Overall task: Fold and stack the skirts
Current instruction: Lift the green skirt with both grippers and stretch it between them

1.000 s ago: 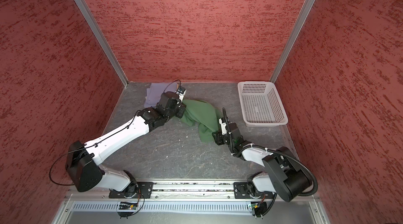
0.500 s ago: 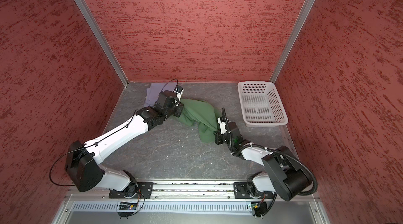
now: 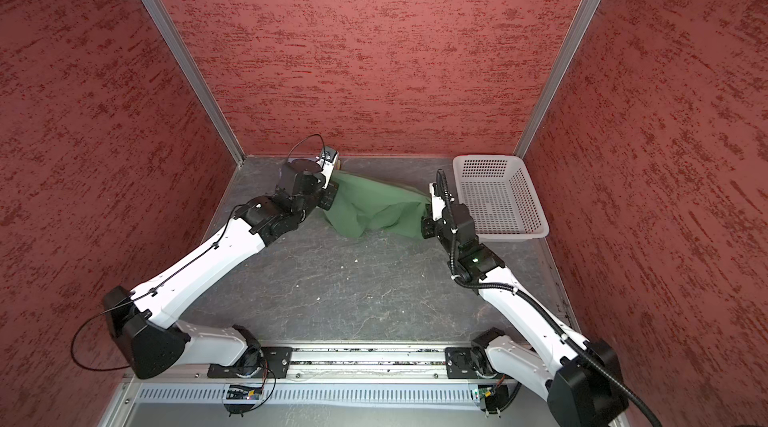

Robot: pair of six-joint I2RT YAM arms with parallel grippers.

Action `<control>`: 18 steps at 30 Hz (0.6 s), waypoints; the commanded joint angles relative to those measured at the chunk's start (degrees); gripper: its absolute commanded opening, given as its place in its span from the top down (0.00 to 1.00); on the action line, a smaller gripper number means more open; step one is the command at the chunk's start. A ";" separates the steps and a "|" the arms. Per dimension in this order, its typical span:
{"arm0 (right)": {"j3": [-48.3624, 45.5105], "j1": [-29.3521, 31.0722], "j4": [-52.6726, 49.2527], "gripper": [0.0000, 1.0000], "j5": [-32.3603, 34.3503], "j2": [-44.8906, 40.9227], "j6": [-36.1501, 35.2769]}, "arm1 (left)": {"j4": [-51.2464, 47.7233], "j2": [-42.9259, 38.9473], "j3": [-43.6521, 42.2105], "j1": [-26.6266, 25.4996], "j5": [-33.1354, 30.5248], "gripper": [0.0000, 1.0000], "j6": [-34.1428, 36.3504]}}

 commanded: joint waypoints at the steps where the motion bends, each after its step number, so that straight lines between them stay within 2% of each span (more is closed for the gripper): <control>1: 3.35 0.37 -3.48 1.00 9.79 -2.68 -10.72 | 0.65 -3.49 1.65 0.20 -1.90 1.00 2.58; 5: 5.39 0.37 -4.00 1.00 15.47 -5.16 -16.44 | 1.14 -7.81 1.00 0.02 -1.07 1.00 3.50; 8: 6.96 0.29 -5.05 1.00 16.89 -7.17 -18.26 | 0.59 -11.05 0.51 -0.14 -0.70 1.00 3.91; 15: 8.87 0.30 -9.05 1.00 12.16 -12.41 -19.19 | 1.89 -19.84 -2.16 -0.60 4.58 1.00 5.67; 18: 9.25 0.37 -9.79 1.00 11.45 -12.41 -18.85 | 2.74 -21.22 -2.06 0.81 7.31 1.00 5.26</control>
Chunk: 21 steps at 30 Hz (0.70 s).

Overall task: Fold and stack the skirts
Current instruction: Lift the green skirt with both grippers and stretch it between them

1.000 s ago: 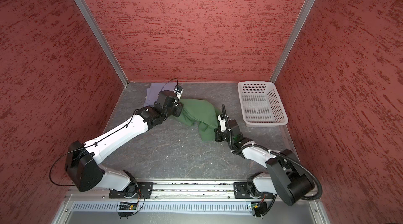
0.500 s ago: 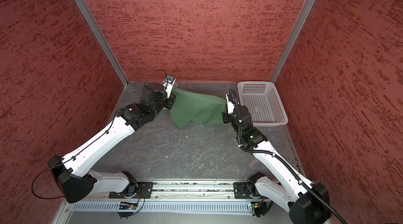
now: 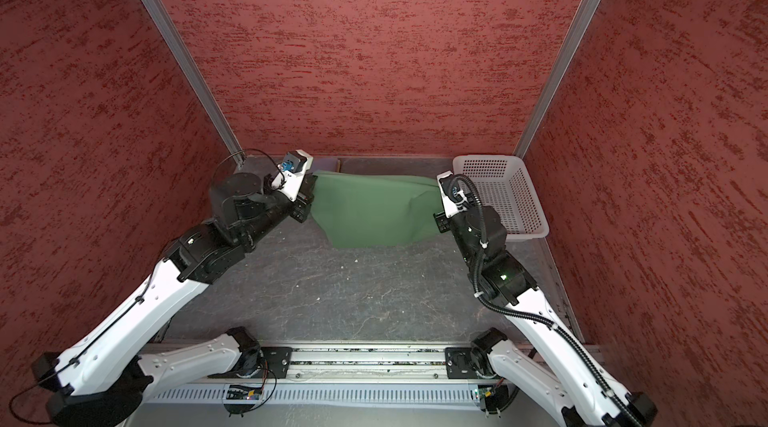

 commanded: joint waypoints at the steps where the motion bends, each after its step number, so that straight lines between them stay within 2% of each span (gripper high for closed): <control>1: 1.25 -1.53 -3.17 1.00 6.89 -0.72 -0.53 | 2.91 -2.67 0.95 3.69 -3.86 1.00 -0.37; 5: 0.04 -1.55 0.25 1.00 8.64 1.70 -0.18 | 3.84 0.30 2.46 7.31 0.58 1.00 -2.06; 9: -1.30 -1.88 6.64 1.00 8.50 5.50 0.97 | 5.62 6.15 5.20 12.19 7.92 1.00 -4.83; 17: -0.01 -6.20 17.39 1.00 4.50 14.98 3.18 | 8.21 21.58 14.93 16.36 12.73 1.00 -5.09; 21: 3.04 -9.75 21.91 1.00 1.97 19.94 5.21 | 12.40 28.67 20.89 17.81 17.19 1.00 -4.78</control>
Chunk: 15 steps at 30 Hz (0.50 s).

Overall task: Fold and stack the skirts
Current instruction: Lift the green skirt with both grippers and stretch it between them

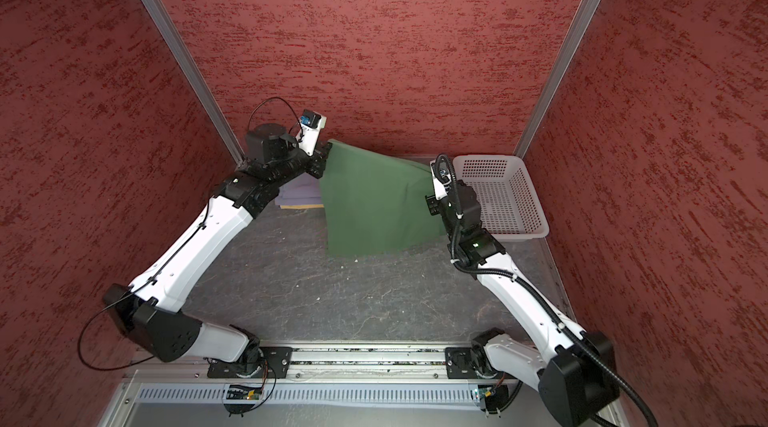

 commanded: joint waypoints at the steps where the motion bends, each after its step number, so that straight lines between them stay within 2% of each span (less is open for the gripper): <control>1: 4.56 -4.02 7.47 1.00 1.09 2.40 2.82 | 7.10 3.54 6.57 2.86 1.09 1.00 -0.81; 6: 8.96 -6.72 12.12 1.00 -1.24 5.48 3.13 | 7.42 10.94 18.75 4.12 6.32 1.00 0.18; 8: 9.15 -7.12 13.94 1.00 -1.98 5.65 2.46 | 8.27 12.14 20.87 4.35 7.32 1.00 0.94; 12: 5.95 -7.34 16.39 1.00 -6.14 4.10 2.28 | 11.21 10.62 18.24 4.94 10.08 1.00 2.19; 15: 1.26 -7.35 16.51 1.00 -10.17 2.20 3.75 | 12.69 7.02 10.68 5.07 10.82 1.00 4.75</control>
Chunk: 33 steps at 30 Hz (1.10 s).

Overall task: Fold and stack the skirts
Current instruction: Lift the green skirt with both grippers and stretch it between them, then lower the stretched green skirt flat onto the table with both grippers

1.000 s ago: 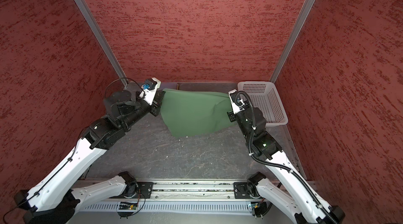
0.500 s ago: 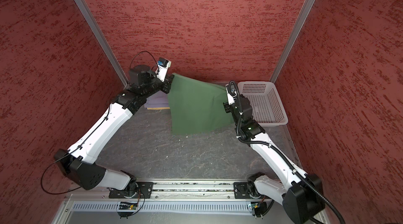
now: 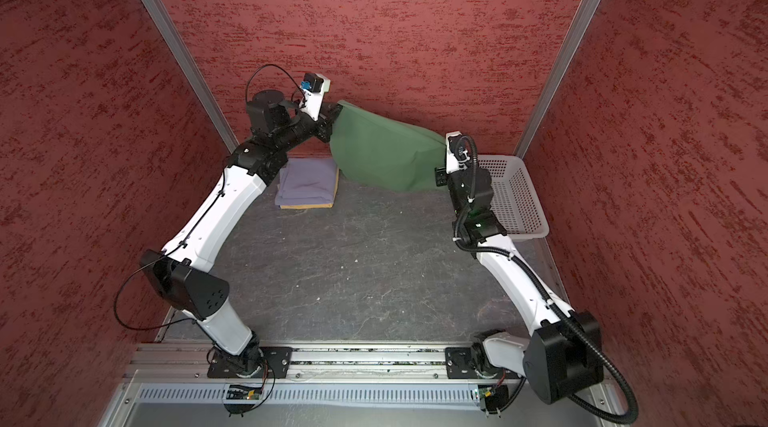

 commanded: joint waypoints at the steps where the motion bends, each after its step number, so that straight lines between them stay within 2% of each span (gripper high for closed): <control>1: -5.01 -1.29 2.40 1.00 -3.68 -2.88 2.13 | 4.40 -5.13 -7.39 1.92 -0.31 1.00 3.56; 4: -10.93 -1.19 2.28 1.00 -6.97 -4.75 5.50 | 5.34 -9.72 -18.13 2.57 0.47 1.00 5.23; 8: -17.76 -1.16 -2.71 1.00 -10.88 -7.75 11.86 | 4.91 -15.16 -31.79 2.83 -0.52 1.00 3.75; 12: -23.33 -0.98 -8.70 1.00 -16.53 -11.75 20.68 | 5.09 -20.71 -43.61 1.68 -4.30 1.00 0.05; 16: -26.98 -0.90 -14.57 1.00 -23.52 -16.49 32.33 | 5.63 -25.63 -52.80 -2.63 -11.12 1.00 -1.43; 21: -28.35 0.08 -22.93 1.00 -28.53 -19.97 37.98 | 4.04 -27.77 -58.25 -8.18 -20.65 1.00 -5.08; 25: -28.94 0.53 -27.11 0.92 -29.62 -20.93 38.70 | 3.46 -27.10 -61.34 -8.53 -26.20 1.00 -10.80; 28: -28.74 0.69 -29.09 0.88 -30.70 -20.09 39.20 | 3.46 -26.94 -63.26 -8.78 -27.45 1.00 -12.32; 33: -27.93 1.21 -33.55 0.75 -33.56 -19.73 40.68 | 2.55 -28.59 -65.40 -10.73 -27.79 1.00 -12.36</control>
